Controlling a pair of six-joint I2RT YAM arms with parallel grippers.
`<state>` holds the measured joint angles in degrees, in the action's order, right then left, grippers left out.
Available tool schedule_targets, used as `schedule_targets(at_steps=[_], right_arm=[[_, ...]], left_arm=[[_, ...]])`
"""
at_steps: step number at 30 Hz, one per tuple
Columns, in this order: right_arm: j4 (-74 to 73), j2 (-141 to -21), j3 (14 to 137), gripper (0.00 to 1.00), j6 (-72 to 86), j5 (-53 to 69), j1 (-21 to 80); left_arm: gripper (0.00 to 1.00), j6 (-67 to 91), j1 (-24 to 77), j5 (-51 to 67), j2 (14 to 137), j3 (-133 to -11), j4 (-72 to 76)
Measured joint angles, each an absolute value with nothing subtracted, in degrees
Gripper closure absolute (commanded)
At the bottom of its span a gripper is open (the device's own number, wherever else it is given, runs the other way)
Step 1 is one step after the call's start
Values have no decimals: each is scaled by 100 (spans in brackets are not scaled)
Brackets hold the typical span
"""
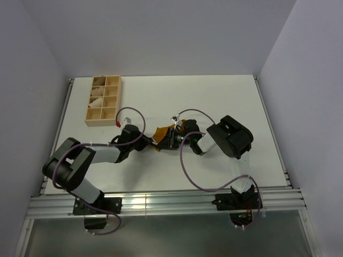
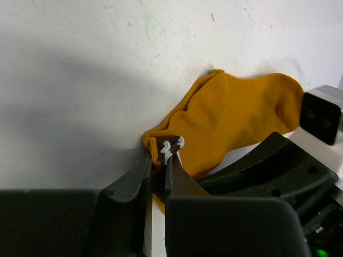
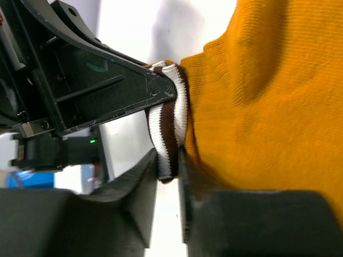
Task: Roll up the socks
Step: Roll the sock at the center of the board.
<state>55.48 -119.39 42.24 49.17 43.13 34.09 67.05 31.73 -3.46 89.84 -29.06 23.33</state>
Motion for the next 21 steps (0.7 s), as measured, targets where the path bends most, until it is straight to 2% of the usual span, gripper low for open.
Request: schedule_targets(at_steps=[5,13,21], right_arm=[[4442,-10971,3997,54,4117,3623,3430],[2840,-9126,3918,43,2320,1308,4193],[2480,-9185,3913,38,692,-1096,5647]], left_arm=[[100,6678,3199,-349,9048,-3138,2010],[100,6635,3199,-349,9102,-3393,1619],[100,6536,3199,-349,9102,-3494,1435]])
